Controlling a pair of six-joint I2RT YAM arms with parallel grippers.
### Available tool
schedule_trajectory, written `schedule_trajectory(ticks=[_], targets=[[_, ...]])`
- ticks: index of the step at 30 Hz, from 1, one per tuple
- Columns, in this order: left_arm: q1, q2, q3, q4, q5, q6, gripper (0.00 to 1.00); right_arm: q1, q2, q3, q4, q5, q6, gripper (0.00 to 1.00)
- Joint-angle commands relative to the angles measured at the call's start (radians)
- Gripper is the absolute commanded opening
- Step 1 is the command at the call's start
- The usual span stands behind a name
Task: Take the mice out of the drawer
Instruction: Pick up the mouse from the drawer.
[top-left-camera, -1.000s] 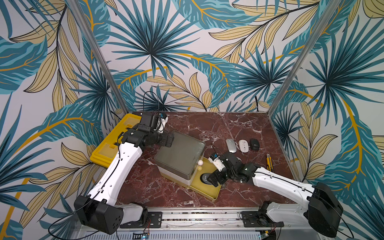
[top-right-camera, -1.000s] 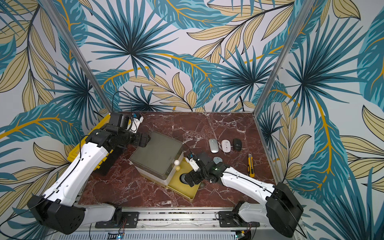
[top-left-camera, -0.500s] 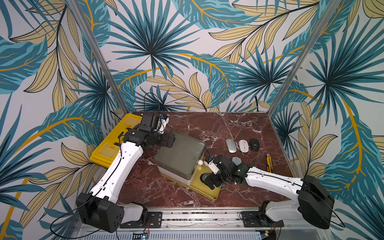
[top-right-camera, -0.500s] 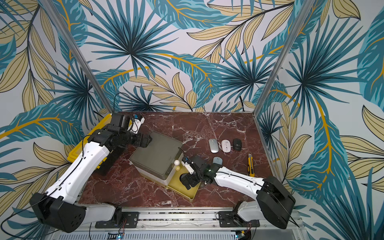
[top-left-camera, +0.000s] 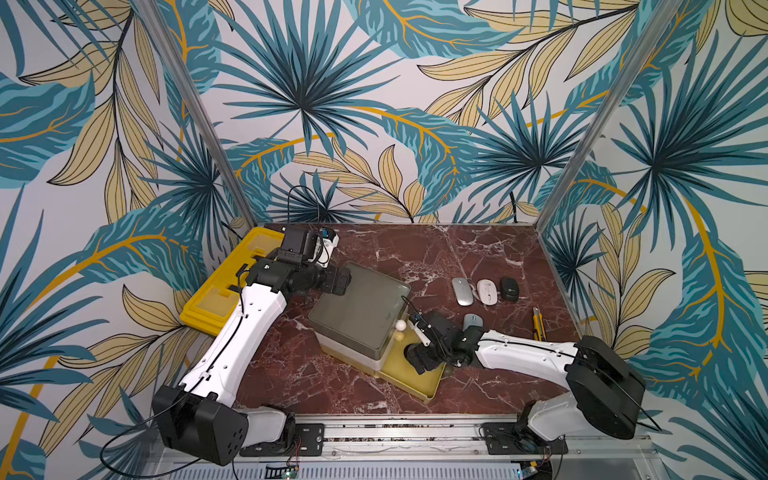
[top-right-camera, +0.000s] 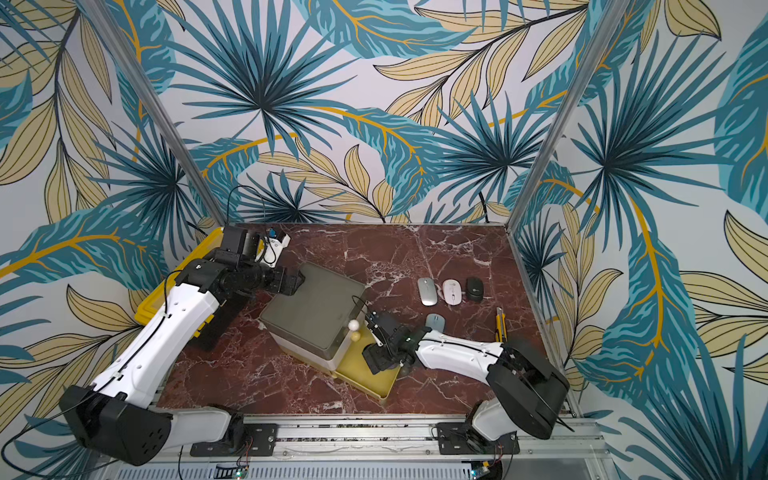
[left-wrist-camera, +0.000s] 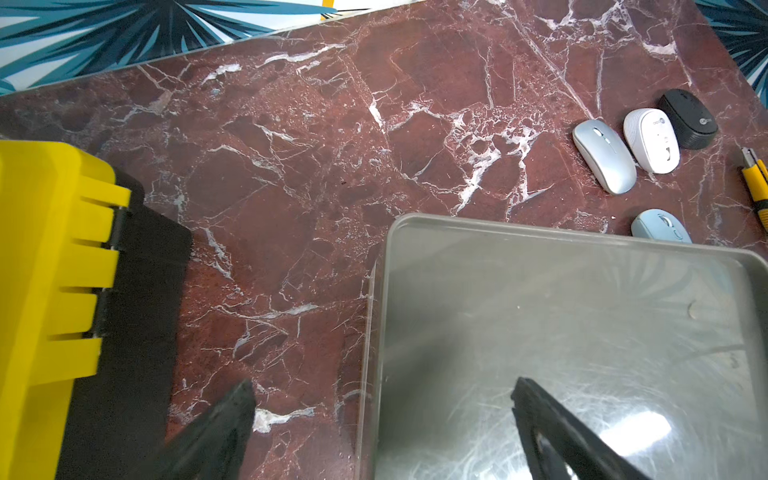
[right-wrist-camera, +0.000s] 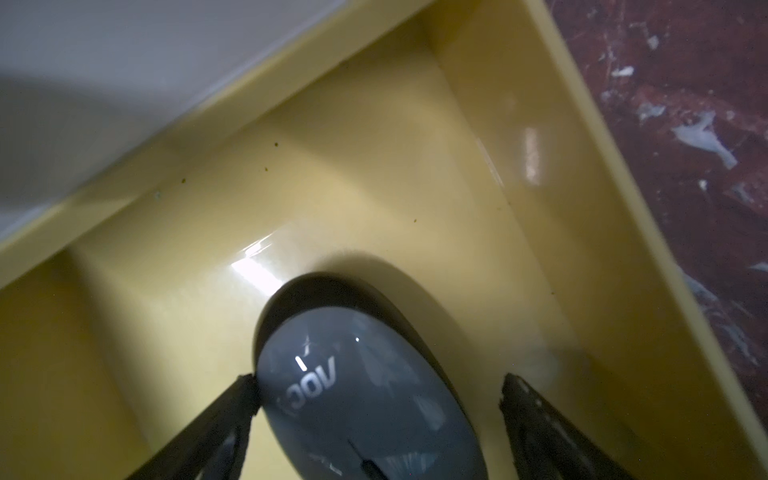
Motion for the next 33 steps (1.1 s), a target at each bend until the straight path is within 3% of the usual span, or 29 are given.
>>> schedule_trajectory(ticks=[1, 6, 8, 11, 14, 19, 30, 33], targets=[[0.009, -0.025, -0.026, 0.019, 0.015, -0.001, 1.00, 0.004, 0.034, 0.005, 0.010, 0.019, 0.034, 0.87], [0.010, -0.025, -0.027, 0.021, 0.019, -0.001, 1.00, 0.004, 0.060, 0.014, 0.000, 0.023, 0.053, 0.70], [0.010, -0.026, -0.028, 0.021, 0.021, -0.001, 1.00, 0.003, 0.064, 0.015, -0.004, 0.024, 0.055, 0.69], [0.011, -0.025, -0.027, 0.022, 0.022, -0.002, 1.00, 0.003, 0.072, 0.030, -0.033, 0.031, 0.052, 0.71], [0.010, -0.025, -0.028, 0.022, 0.023, -0.001, 1.00, 0.003, 0.086, 0.058, -0.096, 0.029, 0.052, 0.83], [0.011, -0.023, -0.029, 0.024, 0.026, -0.001, 1.00, 0.005, 0.056, 0.049, -0.123, 0.037, 0.063, 0.86], [0.012, -0.022, -0.027, 0.024, 0.034, -0.002, 1.00, 0.004, 0.089, 0.063, -0.135, 0.066, 0.082, 0.48], [0.011, -0.020, -0.027, 0.027, 0.034, -0.002, 1.00, 0.005, 0.067, 0.061, -0.124, 0.066, 0.090, 0.42]])
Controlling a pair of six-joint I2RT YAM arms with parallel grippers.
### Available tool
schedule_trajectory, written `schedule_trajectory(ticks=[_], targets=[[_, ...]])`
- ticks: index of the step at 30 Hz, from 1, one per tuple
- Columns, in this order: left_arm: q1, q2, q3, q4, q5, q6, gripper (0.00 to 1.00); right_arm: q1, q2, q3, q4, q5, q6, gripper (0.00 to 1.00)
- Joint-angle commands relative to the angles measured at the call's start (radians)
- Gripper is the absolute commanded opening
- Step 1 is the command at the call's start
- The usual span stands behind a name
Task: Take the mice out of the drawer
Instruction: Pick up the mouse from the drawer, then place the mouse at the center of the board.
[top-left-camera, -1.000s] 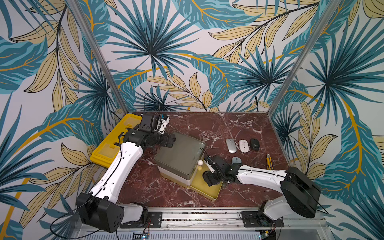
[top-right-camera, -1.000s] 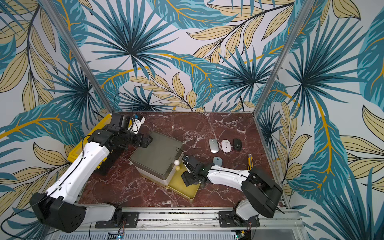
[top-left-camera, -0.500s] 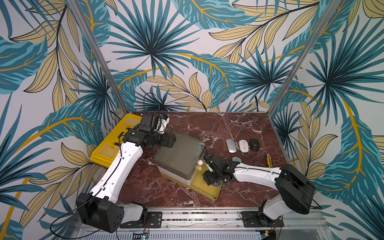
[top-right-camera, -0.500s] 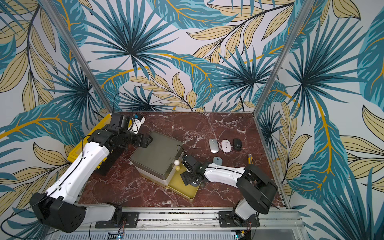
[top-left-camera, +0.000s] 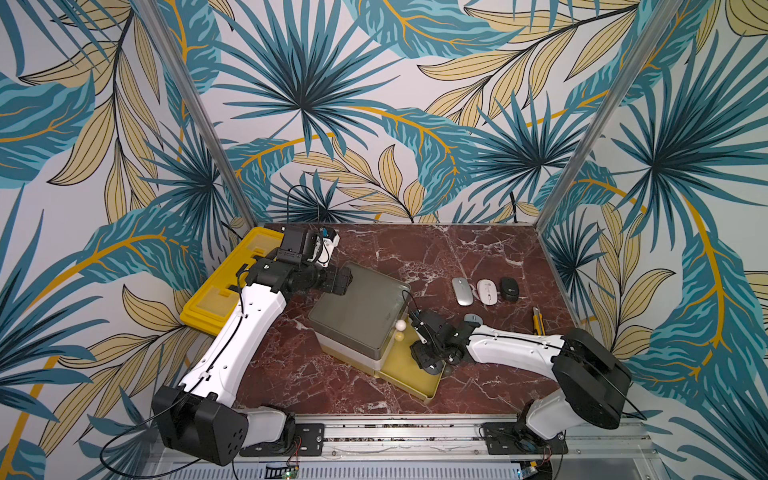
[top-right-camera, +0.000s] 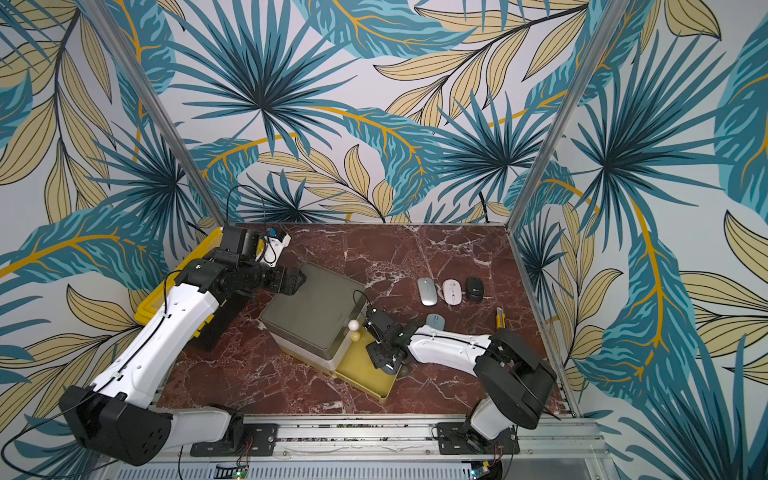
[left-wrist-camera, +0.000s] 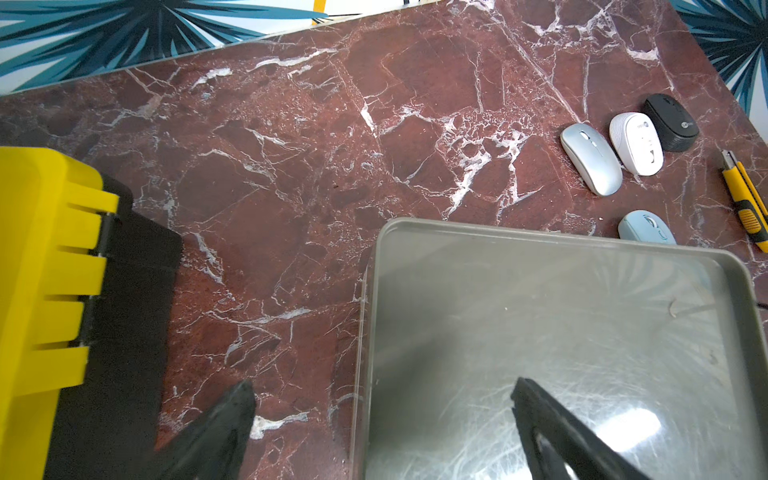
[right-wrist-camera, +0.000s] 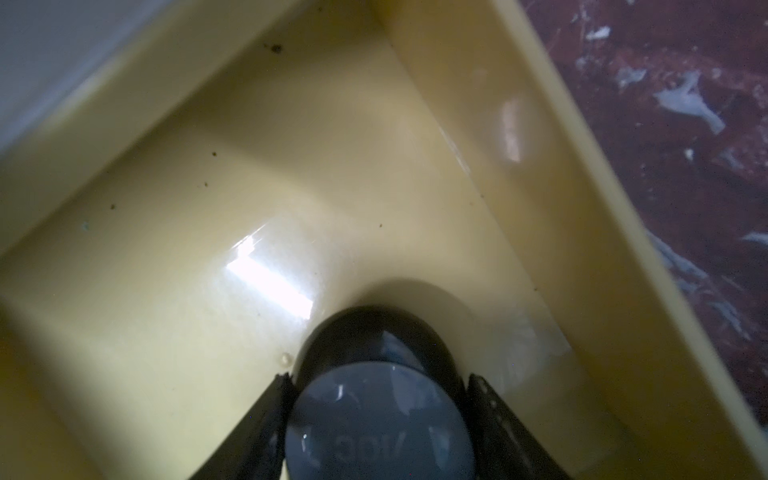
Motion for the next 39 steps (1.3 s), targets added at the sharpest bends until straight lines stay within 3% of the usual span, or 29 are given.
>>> schedule_trajectory(ticks=[1, 10, 20, 26, 32, 39], targets=[[0.010, -0.021, -0.028, 0.020, 0.013, -0.002, 1.00, 0.003, -0.012, -0.004, -0.045, 0.020, 0.020, 0.41], [0.011, -0.018, -0.027, 0.023, 0.020, -0.002, 1.00, 0.003, -0.191, 0.023, -0.074, 0.076, 0.059, 0.30], [0.011, -0.017, -0.033, 0.026, 0.034, -0.002, 1.00, -0.035, -0.358, 0.180, -0.334, 0.282, 0.107, 0.32], [0.012, -0.022, -0.036, 0.026, 0.042, -0.002, 0.99, -0.259, -0.436, 0.172, -0.433, 0.318, 0.168, 0.33], [0.012, -0.027, -0.042, 0.027, 0.047, -0.005, 0.99, -0.505, -0.521, 0.038, -0.357, 0.285, 0.211, 0.33], [0.012, -0.041, -0.046, 0.033, 0.029, -0.002, 1.00, -0.634, -0.428, -0.030, -0.283, 0.265, 0.236, 0.33]])
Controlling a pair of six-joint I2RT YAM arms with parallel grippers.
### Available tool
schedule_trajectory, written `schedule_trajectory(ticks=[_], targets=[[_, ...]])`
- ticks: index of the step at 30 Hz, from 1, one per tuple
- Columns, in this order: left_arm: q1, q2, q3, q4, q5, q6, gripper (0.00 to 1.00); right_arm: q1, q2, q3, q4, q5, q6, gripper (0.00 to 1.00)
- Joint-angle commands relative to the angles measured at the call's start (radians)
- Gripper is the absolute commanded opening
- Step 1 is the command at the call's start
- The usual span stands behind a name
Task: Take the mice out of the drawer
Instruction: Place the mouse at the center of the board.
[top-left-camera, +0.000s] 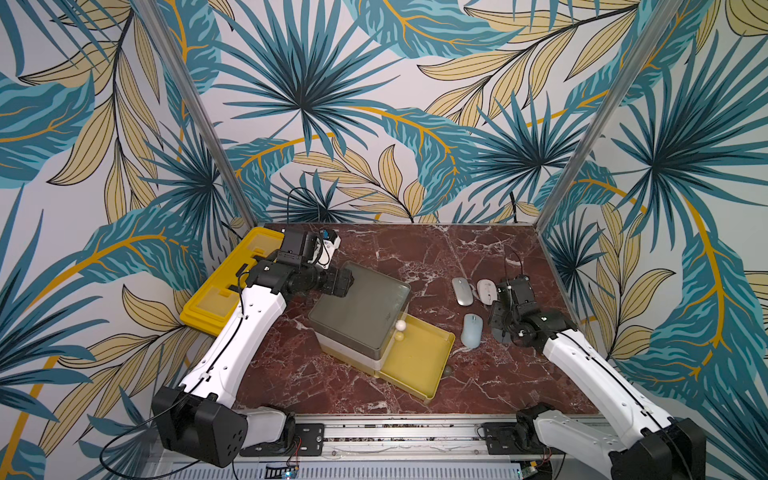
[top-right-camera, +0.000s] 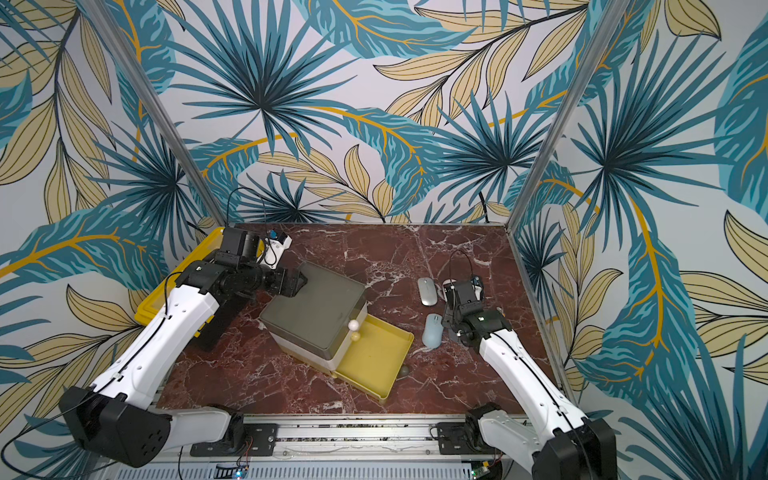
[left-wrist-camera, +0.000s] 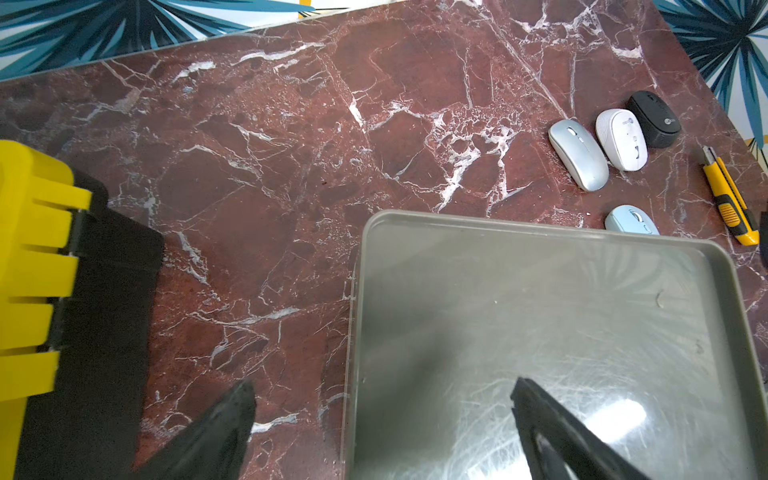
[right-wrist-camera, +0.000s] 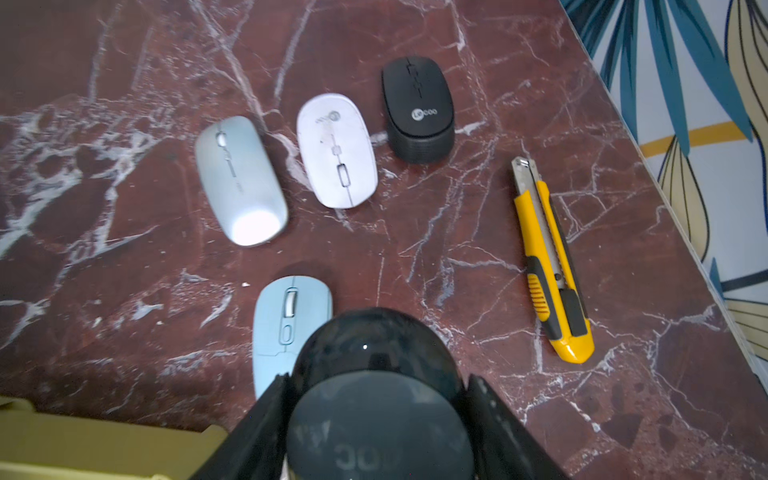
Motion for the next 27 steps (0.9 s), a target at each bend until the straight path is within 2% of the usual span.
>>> schedule_trajectory(ticks=[1, 8, 19, 27], targets=[[0.010, -0.031, -0.024, 0.023, -0.007, -0.003, 1.00, -0.055, 0.045, -0.047, 0.067, -0.017, 0.038, 0.33], [0.015, -0.031, 0.001, 0.023, -0.017, -0.002, 1.00, -0.186, 0.167, -0.099, 0.189, -0.119, 0.014, 0.34], [0.022, -0.059, -0.023, 0.030, -0.035, 0.000, 1.00, -0.206, 0.394, 0.031, 0.189, -0.239, -0.182, 0.36], [0.024, -0.045, -0.012, 0.026, -0.032, 0.002, 1.00, -0.206, 0.498, 0.100, 0.146, -0.264, -0.237, 0.42]])
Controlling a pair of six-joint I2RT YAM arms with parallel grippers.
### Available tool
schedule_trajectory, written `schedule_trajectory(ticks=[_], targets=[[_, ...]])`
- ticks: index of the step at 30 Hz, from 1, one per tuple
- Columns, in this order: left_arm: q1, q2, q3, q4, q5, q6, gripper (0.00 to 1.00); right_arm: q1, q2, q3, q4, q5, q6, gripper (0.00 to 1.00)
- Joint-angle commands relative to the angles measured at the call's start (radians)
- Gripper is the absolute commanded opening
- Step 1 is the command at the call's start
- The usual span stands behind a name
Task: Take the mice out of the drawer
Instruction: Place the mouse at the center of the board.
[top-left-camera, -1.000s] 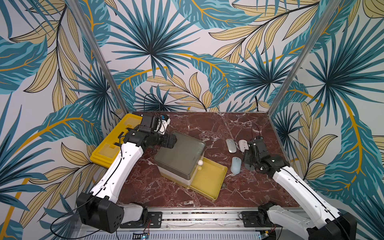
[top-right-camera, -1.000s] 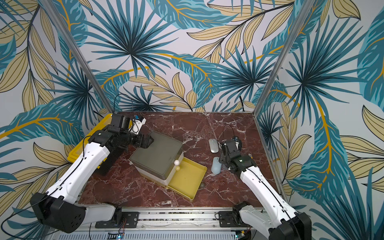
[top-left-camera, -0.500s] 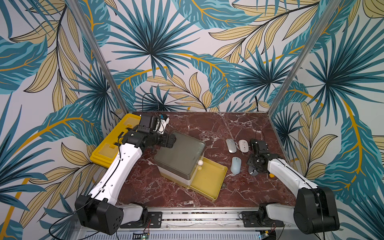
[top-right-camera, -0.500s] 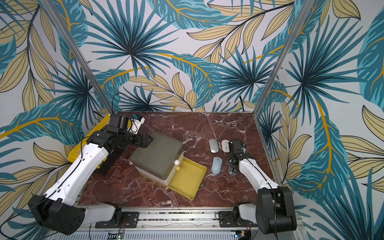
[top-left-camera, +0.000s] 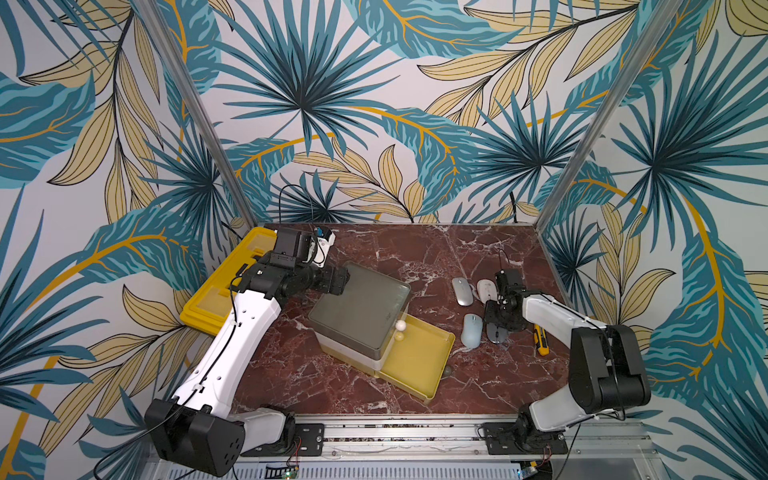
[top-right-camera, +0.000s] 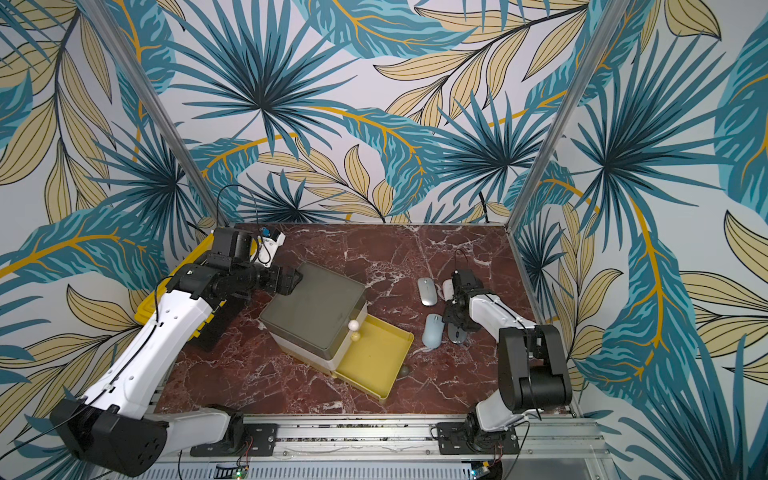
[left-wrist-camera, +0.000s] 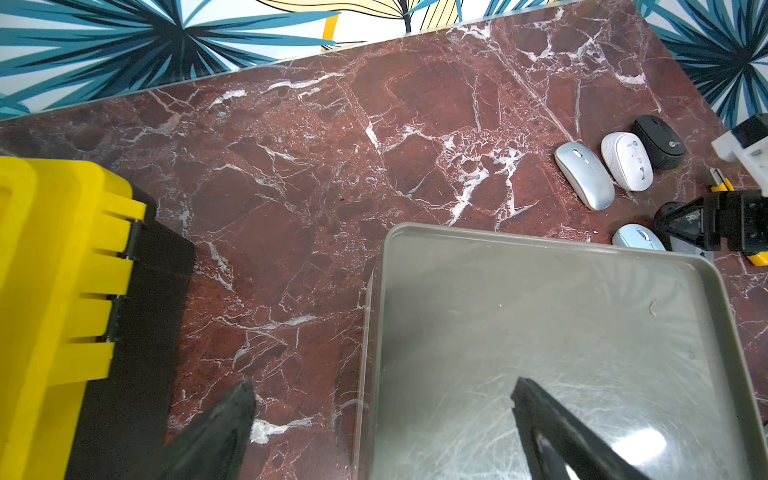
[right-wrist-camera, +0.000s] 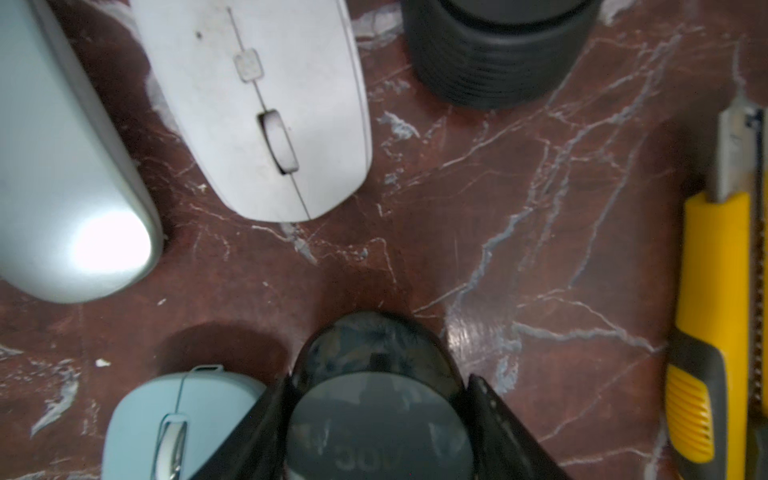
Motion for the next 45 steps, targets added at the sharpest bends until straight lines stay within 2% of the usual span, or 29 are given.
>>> schedule_trajectory(ticks=[1, 4, 11, 14, 18, 20, 27, 31, 33, 38, 45], targets=[[0.010, -0.006, -0.013, 0.012, -0.008, 0.002, 1.00, -0.005, 0.026, 0.028, -0.034, -0.025, -0.045, 0.45], [0.011, -0.003, -0.016, 0.011, -0.008, 0.001, 1.00, -0.005, 0.024, 0.042, -0.057, -0.030, -0.045, 0.62], [0.011, 0.011, -0.011, 0.014, 0.002, -0.001, 1.00, -0.005, -0.091, 0.092, -0.104, 0.067, -0.066, 0.87], [0.011, 0.008, -0.016, 0.018, 0.007, -0.003, 1.00, -0.001, -0.128, 0.138, -0.166, 0.068, -0.054, 0.89], [0.013, 0.005, -0.034, 0.028, 0.015, -0.003, 1.00, 0.049, -0.275, 0.090, -0.176, -0.011, 0.012, 0.89], [0.012, 0.015, -0.030, 0.029, 0.018, -0.004, 1.00, 0.101, -0.350, 0.052, -0.204, -0.028, 0.045, 0.89], [0.013, 0.041, -0.008, 0.020, 0.034, -0.008, 1.00, 0.348, -0.650, -0.128, -0.345, 0.027, 0.201, 0.86], [0.013, 0.023, -0.028, 0.025, 0.033, -0.013, 1.00, 0.452, -0.786, -0.196, -0.332, 0.004, 0.287, 0.83], [0.012, 0.010, -0.046, 0.039, 0.028, -0.014, 1.00, 0.487, -0.777, -0.205, -0.341, -0.011, 0.297, 0.84], [0.014, 0.014, -0.038, 0.028, 0.026, -0.008, 1.00, 0.649, -0.649, -0.225, -0.348, 0.085, 0.382, 0.89], [0.013, 0.007, -0.059, 0.037, 0.014, -0.005, 1.00, 0.806, -0.533, -0.270, -0.229, 0.127, 0.493, 0.89]])
